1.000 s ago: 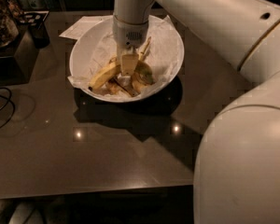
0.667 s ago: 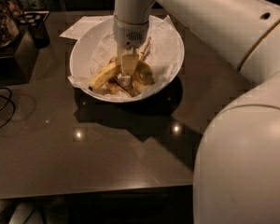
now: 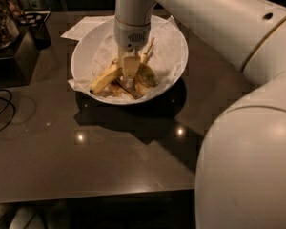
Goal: Pick banana from white bowl
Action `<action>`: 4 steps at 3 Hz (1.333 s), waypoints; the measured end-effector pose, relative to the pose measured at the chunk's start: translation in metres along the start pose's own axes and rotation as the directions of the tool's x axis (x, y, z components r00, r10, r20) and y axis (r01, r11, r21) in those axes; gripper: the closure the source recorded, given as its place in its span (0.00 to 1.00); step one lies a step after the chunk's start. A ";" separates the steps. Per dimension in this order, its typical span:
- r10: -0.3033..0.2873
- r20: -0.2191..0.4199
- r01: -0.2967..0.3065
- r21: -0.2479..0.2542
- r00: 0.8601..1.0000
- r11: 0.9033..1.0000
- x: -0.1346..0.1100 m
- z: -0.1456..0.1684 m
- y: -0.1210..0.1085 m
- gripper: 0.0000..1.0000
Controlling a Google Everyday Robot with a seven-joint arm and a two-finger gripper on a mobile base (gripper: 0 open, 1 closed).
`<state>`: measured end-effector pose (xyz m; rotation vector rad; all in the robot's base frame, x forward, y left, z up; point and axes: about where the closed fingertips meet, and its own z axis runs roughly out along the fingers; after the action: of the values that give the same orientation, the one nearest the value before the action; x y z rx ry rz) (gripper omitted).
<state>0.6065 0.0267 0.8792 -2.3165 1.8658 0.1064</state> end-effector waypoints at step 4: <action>0.043 0.011 -0.043 0.002 0.999 0.999 -0.026 -0.032 0.009 1.00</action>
Offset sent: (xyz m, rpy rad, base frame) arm -0.0218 0.0033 0.0342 0.0042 0.0675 -0.0426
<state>0.5909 0.0448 0.9141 -2.2696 1.9099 0.1219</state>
